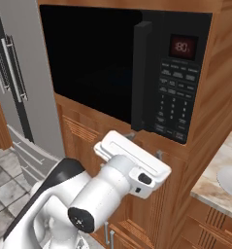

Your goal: Pick the kebab skewer from the counter and place it in the microwave. Then turn on the microwave.

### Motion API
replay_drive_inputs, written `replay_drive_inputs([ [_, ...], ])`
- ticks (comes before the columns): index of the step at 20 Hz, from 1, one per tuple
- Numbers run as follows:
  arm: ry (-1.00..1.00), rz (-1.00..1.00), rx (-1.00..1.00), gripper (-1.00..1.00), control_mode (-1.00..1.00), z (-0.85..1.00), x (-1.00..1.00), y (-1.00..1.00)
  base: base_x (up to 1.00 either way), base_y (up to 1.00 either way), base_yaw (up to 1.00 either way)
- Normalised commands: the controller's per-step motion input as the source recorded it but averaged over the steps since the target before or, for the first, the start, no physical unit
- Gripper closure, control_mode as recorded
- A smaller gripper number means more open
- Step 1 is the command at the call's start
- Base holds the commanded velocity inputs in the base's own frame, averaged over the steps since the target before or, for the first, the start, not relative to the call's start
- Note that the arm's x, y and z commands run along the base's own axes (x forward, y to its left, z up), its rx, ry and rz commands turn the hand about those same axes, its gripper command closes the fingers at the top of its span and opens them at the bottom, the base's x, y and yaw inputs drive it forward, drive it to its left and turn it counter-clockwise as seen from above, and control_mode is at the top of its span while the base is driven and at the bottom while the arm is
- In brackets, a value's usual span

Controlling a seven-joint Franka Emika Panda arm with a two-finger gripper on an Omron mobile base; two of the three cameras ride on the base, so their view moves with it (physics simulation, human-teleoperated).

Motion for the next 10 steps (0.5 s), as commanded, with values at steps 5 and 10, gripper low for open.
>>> replay_drive_inputs([
  [5,0.00,0.00,0.00,-1.00,-1.00,-0.09,0.00,-0.15,0.00,0.00,0.00],
  [10,0.00,0.00,0.00,-1.00,-1.00,-0.21,0.01,-0.09,0.00,0.00,0.00],
])
